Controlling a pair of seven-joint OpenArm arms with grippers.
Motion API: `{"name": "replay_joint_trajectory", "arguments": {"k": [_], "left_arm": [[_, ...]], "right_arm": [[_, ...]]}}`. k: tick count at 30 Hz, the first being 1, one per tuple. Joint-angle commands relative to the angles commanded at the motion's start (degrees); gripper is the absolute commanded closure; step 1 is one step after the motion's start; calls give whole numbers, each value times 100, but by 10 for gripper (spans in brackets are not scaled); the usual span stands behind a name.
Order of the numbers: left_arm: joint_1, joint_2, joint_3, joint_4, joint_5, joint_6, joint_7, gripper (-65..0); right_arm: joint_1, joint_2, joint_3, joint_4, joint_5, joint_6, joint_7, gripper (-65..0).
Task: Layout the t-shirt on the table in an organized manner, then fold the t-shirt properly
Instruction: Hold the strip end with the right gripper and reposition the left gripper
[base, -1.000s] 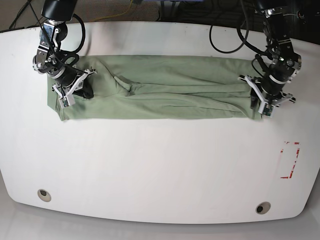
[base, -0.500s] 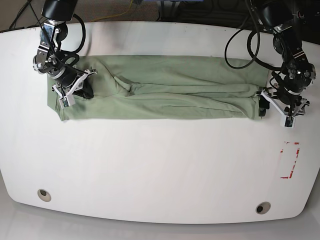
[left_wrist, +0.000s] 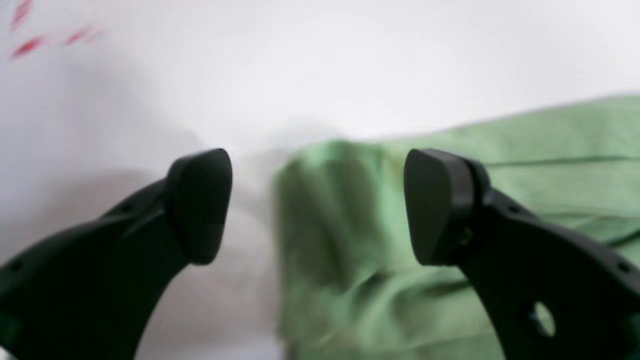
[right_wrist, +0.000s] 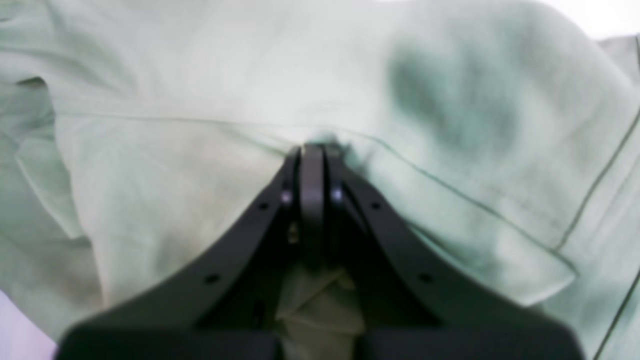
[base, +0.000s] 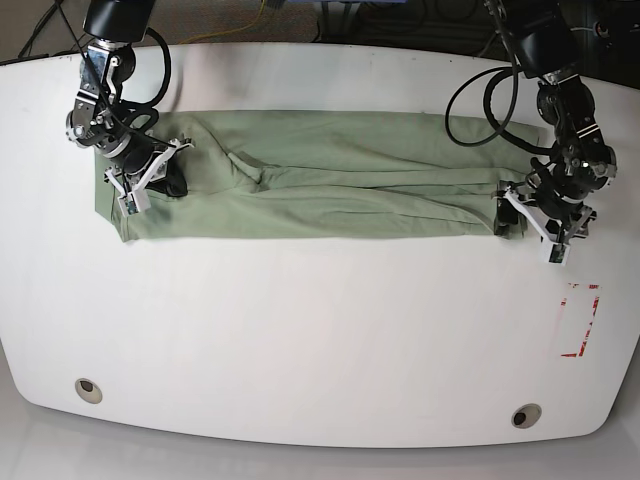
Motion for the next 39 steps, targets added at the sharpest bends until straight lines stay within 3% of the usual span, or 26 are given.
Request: {"name": "replay_joint_trajectory", "arguments": {"k": [39], "left_arm": [[-70, 0, 176, -229, 299, 9, 0, -494]], "right_arm": [[70, 0, 35, 0, 9, 0, 0, 0]]}}
